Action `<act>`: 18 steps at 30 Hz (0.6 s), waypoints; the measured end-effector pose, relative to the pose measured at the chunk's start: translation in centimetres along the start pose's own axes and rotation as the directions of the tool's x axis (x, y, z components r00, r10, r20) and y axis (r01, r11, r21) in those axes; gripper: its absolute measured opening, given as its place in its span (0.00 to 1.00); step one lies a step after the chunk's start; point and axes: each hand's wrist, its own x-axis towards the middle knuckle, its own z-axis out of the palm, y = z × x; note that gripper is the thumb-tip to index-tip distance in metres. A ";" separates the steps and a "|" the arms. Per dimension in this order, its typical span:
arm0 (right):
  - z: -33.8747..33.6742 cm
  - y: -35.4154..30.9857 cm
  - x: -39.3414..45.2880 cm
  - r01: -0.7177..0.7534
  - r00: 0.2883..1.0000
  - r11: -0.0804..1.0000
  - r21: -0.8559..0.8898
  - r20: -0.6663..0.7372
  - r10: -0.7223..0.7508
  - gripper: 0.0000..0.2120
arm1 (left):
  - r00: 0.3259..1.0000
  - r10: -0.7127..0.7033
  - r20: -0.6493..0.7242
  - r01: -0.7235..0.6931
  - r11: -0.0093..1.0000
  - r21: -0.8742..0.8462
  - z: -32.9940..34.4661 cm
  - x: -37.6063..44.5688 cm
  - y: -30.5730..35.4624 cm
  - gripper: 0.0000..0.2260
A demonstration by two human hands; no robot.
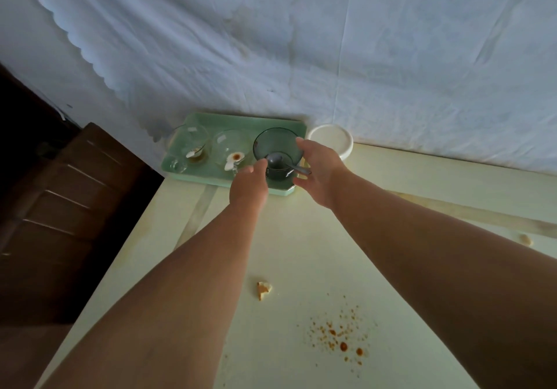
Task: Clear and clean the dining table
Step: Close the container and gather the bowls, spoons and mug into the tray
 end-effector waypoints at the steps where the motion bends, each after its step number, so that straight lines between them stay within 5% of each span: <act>1: -0.1 0.2 0.3 -0.003 1.000 1.000 0.005 0.006 0.003 0.22 | 1.000 -0.005 -0.011 0.005 1.000 0.002 0.1 0.3 -0.1 0.18; 7: -0.2 0.7 0.5 0.002 0.999 1.000 -0.021 0.050 -0.001 0.24 | 0.996 -0.071 -0.045 0.071 0.997 -0.006 0.4 0.7 0.0 0.19; 12: -0.3 0.8 -0.6 -0.004 0.997 0.997 -0.079 0.074 0.010 0.24 | 0.982 -0.185 -0.036 0.165 0.937 -0.309 0.9 -0.9 0.0 0.26; 18: -0.8 1.4 -3.6 0.001 0.999 0.997 -0.079 0.045 0.003 0.23 | 0.981 -0.127 -0.147 0.098 0.976 -0.193 1.5 -6.4 -1.1 0.24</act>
